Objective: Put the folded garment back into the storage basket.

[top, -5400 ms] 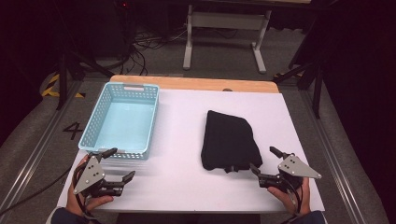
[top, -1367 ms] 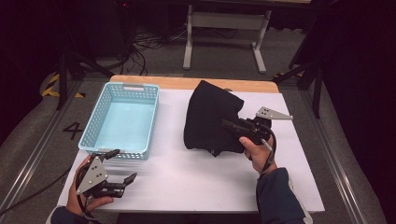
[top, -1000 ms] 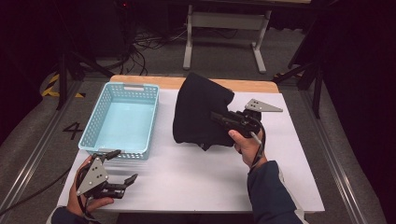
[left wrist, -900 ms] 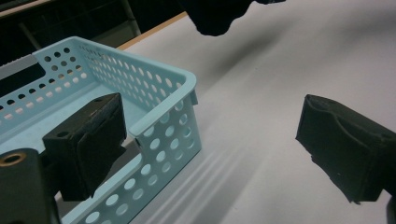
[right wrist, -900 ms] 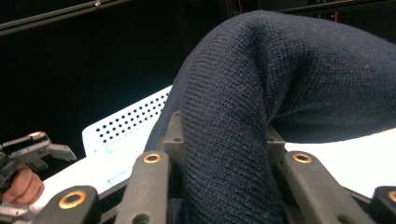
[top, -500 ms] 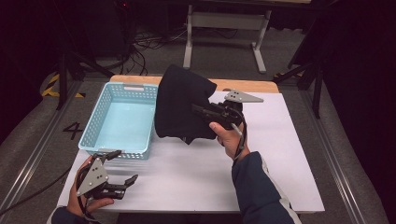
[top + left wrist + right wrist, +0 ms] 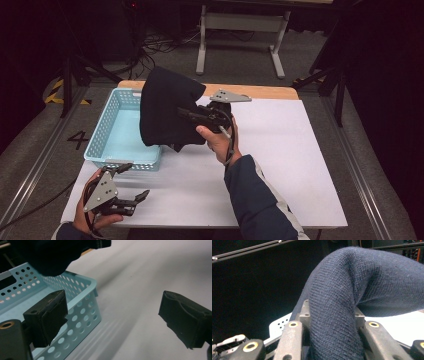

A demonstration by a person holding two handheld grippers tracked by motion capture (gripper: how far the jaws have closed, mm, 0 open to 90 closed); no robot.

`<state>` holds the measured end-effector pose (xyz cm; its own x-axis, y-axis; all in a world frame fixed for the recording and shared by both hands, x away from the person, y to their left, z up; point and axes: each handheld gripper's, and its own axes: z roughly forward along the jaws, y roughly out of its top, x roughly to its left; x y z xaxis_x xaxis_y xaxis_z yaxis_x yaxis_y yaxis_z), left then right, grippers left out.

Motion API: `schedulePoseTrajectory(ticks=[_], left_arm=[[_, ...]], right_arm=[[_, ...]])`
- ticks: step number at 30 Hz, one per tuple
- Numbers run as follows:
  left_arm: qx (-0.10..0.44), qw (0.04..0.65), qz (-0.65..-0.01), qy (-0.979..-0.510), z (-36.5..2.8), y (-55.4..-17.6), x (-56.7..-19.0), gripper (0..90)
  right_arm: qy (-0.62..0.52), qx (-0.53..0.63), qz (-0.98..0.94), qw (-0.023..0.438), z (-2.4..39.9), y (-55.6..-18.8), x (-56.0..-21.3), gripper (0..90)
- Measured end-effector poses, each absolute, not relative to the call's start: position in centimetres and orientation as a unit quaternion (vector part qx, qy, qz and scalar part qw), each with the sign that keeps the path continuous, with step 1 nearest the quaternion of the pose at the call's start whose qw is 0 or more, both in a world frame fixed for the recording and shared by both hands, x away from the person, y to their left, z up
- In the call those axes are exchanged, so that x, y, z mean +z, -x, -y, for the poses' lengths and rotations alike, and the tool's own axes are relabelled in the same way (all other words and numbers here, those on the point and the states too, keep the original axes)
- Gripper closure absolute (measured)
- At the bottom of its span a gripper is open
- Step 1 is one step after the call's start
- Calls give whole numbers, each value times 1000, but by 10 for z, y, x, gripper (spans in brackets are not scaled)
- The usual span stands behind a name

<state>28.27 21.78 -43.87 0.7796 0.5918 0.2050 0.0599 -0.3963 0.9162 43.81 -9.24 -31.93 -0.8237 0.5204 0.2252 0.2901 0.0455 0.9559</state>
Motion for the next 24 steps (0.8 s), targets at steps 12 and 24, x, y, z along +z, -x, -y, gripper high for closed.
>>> schedulePoseTrajectory(ticks=[12,24], left_arm=[[251,513,-195,-797,-218,-281,-440,97],[247,510,-189,-802,-215,-279,-442,98]], right_arm=[[-274,624,-728,70,45,-450,-328,652],[-292,607,-737,50,10,-463,-352,648]])
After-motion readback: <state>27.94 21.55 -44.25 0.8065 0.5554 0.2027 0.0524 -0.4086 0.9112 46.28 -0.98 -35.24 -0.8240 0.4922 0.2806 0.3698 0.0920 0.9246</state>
